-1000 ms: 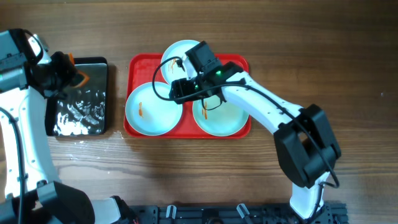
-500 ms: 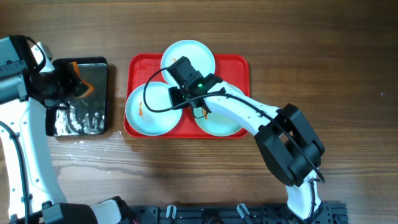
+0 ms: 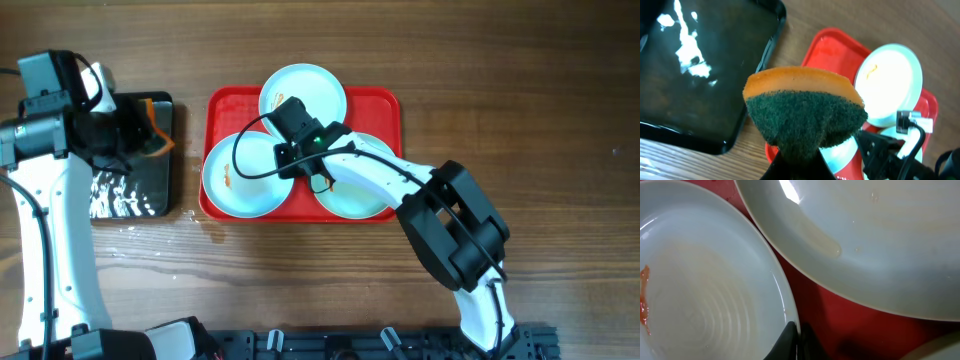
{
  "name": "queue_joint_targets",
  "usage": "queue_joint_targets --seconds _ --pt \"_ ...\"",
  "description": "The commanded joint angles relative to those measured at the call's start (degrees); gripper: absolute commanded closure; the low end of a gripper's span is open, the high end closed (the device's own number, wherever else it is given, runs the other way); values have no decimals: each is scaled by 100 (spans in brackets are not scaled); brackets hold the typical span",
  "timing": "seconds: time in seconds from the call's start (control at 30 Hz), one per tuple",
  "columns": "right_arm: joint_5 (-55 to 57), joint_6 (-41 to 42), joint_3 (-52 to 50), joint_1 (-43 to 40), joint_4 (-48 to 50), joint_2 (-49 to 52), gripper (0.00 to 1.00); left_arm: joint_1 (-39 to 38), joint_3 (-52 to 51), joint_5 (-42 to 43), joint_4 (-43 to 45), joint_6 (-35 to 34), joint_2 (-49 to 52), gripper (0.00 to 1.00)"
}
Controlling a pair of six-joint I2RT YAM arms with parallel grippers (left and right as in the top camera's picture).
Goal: Clean dirty plates on tray and stack at the side
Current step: 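Reach the right gripper to the top plate and grip its rim, then scrub the top plate with the sponge in the left gripper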
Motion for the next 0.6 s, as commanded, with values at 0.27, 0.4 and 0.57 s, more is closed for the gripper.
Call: queue_joint_targets --seconds 0.27,0.4,0.57 --pt "-461 273 15 70 -341 87 96 -1143 -1790 581 1226 50 98 96" --pt "-503 275 15 70 -533 87 96 -1333 -2247 560 1742 -63 101 96" --pt "-564 280 15 68 -702 87 96 -1384 -2863 560 2485 -280 166 96"
